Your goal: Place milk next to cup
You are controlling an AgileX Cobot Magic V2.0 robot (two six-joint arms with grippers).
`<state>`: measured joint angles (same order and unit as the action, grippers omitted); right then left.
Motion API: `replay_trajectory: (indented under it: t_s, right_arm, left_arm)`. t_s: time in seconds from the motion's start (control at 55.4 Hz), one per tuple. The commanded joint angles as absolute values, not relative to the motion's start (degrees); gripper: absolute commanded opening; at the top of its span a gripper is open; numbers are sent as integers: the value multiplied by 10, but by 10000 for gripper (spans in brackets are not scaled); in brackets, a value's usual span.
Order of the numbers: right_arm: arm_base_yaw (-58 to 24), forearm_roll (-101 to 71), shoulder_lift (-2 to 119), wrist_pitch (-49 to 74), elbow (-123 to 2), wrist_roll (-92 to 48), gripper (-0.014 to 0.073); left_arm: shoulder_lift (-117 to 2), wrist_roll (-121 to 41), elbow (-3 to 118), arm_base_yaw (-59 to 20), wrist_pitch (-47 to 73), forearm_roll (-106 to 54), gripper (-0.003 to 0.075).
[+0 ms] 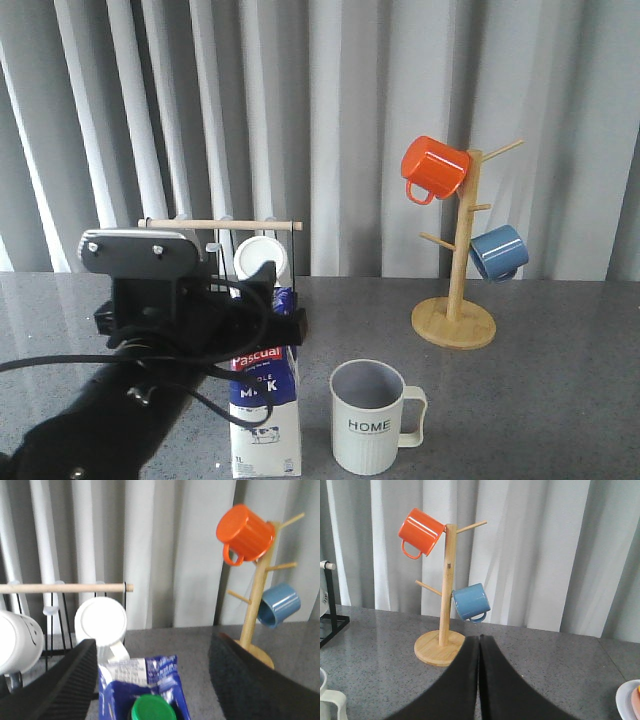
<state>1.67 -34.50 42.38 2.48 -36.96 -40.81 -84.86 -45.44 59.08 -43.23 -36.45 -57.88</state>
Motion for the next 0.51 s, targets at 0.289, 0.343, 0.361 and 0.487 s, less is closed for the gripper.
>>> replay_trajectory:
  t_s: [0.289,0.343,0.361,0.487]
  right_arm:
    - [18,-346,422,-11,-388,-411,-3]
    - [18,-346,422,-11,-388,-411,-3]
    - [18,-346,422,-11,-388,-411,-3]
    - [18,-346,422,-11,-388,-411,-3]
  left_arm:
    - [-655,-507,605,-432,-402,-592,306]
    - [-626,-538,605,-432,-407,-606,209]
    - [-619,-553,605,-432,-410,-613,169]
    - [-559,-682,605,-432,-418,-677,-9]
